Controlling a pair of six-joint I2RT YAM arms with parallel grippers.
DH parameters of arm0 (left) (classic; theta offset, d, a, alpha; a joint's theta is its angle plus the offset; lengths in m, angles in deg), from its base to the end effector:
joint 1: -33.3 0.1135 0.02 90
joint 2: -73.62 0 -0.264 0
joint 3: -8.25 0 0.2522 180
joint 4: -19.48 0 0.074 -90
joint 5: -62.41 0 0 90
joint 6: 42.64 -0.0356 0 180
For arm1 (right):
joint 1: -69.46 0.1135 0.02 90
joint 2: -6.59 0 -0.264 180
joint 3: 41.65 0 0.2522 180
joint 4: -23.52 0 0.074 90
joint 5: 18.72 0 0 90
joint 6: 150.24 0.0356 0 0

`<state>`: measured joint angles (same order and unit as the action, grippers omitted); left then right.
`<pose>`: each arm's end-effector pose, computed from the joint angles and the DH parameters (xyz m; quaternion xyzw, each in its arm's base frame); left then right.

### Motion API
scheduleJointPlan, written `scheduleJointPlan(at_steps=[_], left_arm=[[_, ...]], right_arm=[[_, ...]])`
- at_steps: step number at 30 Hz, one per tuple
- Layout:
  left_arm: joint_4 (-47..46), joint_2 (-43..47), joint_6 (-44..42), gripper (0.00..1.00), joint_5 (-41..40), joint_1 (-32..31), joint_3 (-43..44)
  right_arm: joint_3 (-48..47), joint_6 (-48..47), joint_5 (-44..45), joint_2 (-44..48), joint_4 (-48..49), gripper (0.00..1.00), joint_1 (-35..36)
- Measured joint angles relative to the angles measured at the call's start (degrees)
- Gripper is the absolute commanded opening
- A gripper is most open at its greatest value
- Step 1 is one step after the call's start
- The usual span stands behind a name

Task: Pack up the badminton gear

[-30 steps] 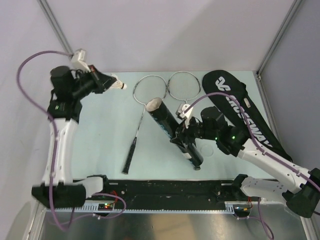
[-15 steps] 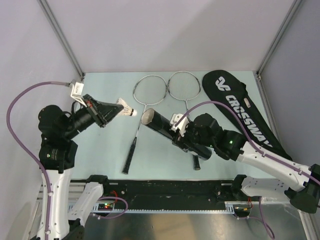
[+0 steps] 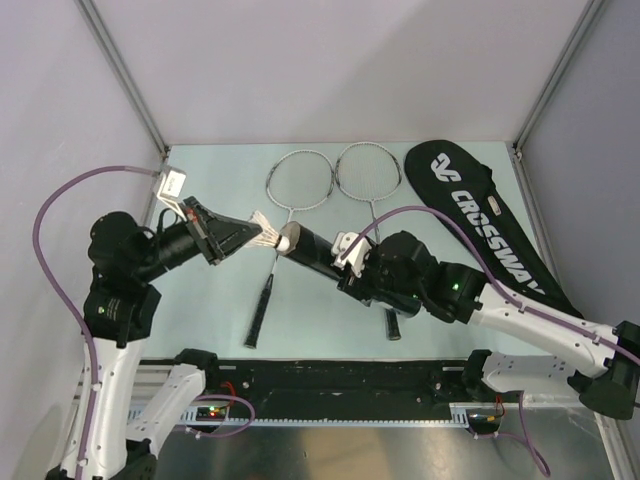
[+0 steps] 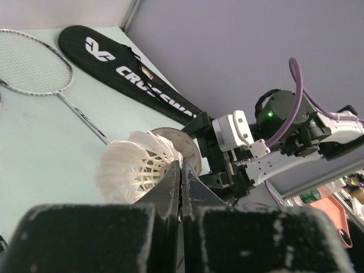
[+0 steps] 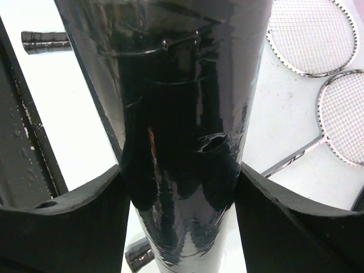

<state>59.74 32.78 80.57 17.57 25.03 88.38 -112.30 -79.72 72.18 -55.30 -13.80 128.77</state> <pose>0.1097 -0.0415 0.4442 0.1207 0.7010 -0.4853 0.5084 0.1236 0.2071 0.3324 -0.5425 0.6669 0.1677 0.4826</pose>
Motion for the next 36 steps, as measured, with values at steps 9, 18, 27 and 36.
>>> scheduleJointPlan(at_steps=[9, 18, 27, 36], left_arm=[[-0.4, -1.6, 1.4, 0.00, -2.8, -7.1, -2.6], [-1.8, -3.7, 1.5, 0.00, -6.2, -11.5, -4.8], [-2.5, -4.9, 1.4, 0.06, -8.0, -13.9, -6.8], [-2.6, -4.5, -0.7, 0.35, -9.0, -14.3, -7.0]], right_arm=[[-0.5, -0.3, 1.2, -1.3, 1.6, 0.35, 1.0], [-0.7, -0.4, 1.3, -2.6, 1.7, 0.34, 1.4], [-0.7, -0.7, 1.9, -3.6, 2.2, 0.34, 1.6], [-0.7, -1.2, 2.1, -3.6, 2.5, 0.34, 1.6]])
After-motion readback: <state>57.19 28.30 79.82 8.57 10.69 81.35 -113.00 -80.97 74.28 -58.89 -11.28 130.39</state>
